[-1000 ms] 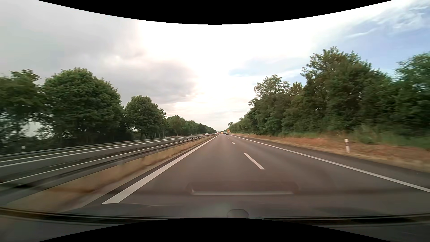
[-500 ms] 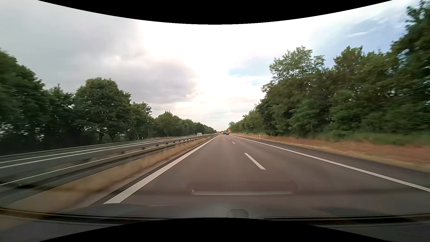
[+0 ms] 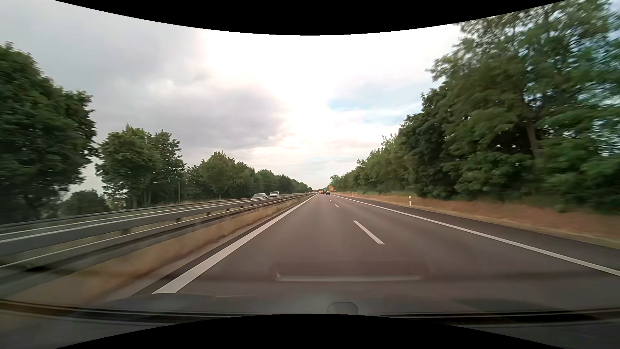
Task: Follow the waypoints while adhering to traffic rules and regulations
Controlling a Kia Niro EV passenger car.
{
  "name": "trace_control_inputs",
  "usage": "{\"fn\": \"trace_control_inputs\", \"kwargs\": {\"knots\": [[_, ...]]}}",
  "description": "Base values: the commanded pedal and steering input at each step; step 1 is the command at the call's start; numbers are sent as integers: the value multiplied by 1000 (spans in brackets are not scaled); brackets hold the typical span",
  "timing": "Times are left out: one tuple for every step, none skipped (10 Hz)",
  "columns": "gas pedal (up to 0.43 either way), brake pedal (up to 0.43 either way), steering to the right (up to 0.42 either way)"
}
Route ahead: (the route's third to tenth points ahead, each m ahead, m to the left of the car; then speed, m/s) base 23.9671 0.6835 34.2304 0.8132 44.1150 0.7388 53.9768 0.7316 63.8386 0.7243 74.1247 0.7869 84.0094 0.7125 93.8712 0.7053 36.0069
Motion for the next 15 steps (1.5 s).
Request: {"fn": "trace_control_inputs", "kwargs": {"knots": [[299, 0, -3], [299, 0, -3], [299, 0, -3], [299, 0, -2], [299, 0, -2], [299, 0, -2], [299, 0, -2], [299, 0, -2], [299, 0, -2], [299, 0, -3], [299, 0, -3], [299, 0, -3], [287, 0, -3], [287, 0, -3], [280, 0, -3]]}}
